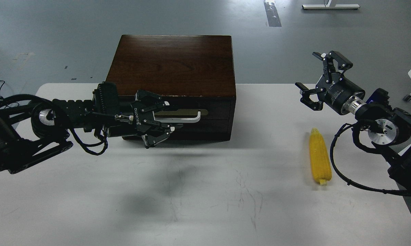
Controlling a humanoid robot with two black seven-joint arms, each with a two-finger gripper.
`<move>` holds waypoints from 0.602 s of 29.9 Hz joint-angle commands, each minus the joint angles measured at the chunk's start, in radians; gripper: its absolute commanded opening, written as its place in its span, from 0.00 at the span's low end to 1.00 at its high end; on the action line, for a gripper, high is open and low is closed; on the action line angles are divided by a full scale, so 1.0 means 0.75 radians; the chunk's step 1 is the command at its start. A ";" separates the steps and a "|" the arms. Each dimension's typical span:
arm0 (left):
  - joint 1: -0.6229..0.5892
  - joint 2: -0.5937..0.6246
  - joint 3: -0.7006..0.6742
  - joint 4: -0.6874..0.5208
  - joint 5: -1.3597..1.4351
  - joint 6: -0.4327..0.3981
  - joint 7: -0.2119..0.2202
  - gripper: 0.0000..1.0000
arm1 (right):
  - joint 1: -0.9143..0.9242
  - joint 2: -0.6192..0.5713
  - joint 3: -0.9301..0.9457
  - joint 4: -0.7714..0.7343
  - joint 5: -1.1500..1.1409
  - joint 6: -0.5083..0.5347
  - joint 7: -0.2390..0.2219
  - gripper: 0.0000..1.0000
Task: Put corn in drawer with both arms
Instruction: 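Close the left gripper on the white drawer handle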
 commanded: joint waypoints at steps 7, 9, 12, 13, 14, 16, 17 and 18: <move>0.002 -0.021 0.009 0.033 0.000 0.000 0.000 0.49 | 0.000 0.006 0.000 -0.002 0.000 -0.002 0.000 1.00; 0.000 -0.021 0.029 0.035 0.000 0.000 0.000 0.49 | 0.000 0.006 0.000 -0.002 0.000 0.000 0.000 1.00; 0.002 -0.023 0.034 0.039 0.000 0.000 0.000 0.49 | 0.000 0.006 0.002 -0.009 0.000 0.000 0.000 1.00; 0.002 -0.023 0.034 0.043 0.000 0.000 0.000 0.50 | 0.000 0.004 0.002 -0.009 0.000 -0.002 0.000 1.00; 0.002 -0.025 0.034 0.051 0.000 0.000 0.000 0.50 | 0.000 0.004 0.002 -0.009 0.000 0.000 0.000 1.00; 0.002 -0.029 0.034 0.066 0.000 0.000 0.000 0.50 | 0.000 0.004 0.002 -0.009 0.000 0.000 0.000 1.00; 0.002 -0.029 0.034 0.072 0.000 0.000 0.000 0.50 | 0.000 0.004 0.002 -0.009 0.000 0.000 0.000 1.00; 0.000 -0.029 0.034 0.072 0.000 0.000 0.000 0.50 | 0.000 0.004 0.004 -0.009 0.000 0.000 0.000 1.00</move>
